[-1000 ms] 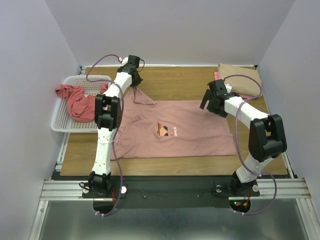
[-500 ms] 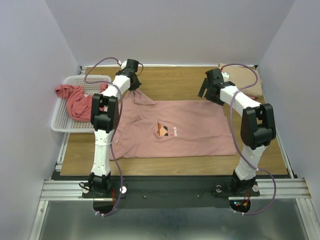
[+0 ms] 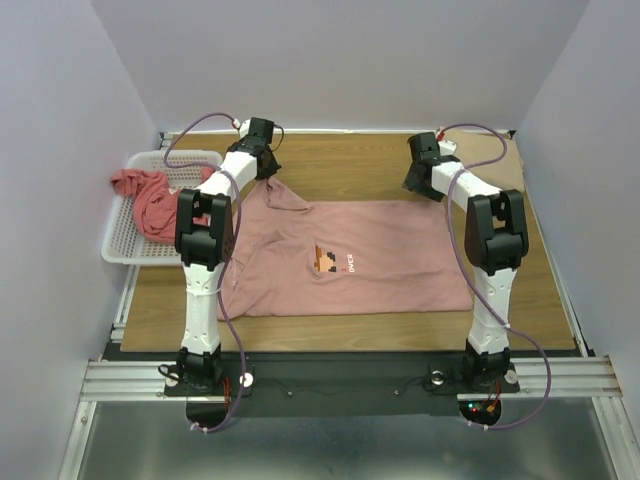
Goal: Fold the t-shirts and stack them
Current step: Fold the tshirt
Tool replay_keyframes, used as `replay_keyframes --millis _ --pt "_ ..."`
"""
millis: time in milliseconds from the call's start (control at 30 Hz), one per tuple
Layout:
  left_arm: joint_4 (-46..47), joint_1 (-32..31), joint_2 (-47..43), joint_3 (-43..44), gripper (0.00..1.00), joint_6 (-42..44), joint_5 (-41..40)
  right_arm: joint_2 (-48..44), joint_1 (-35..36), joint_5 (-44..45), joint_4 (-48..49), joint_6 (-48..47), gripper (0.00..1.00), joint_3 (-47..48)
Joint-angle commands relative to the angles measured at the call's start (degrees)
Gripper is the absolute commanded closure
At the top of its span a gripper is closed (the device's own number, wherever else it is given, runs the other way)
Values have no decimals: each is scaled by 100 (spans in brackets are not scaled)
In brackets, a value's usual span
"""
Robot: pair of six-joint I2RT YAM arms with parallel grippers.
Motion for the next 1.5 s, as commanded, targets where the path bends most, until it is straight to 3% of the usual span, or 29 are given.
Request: replay_keyframes --millis 0,600,733,867,1033,1267,1467 --pt "113 5 -531 -169 100 53 -8 112 -15 270 124 44 32 300" --pt "377 5 -1147 -1056 100 -96 9 130 -24 208 124 493 42 -227" --pt "438 5 -1270 -1223 100 -131 9 51 -15 217 124 624 53 -420" --pt "552 5 -1419 -1461 100 -175 88 138 -6 279 124 686 77 -456" --pt "544 5 -1507 -1496 100 -184 132 113 -15 331 124 633 100 -368" --pt "526 5 -1876 -1794 100 -307 115 -388 11 402 124 493 100 -561" --pt "491 5 -2621 -2567 100 -632 89 -941 161 516 133 422 100 -1149"
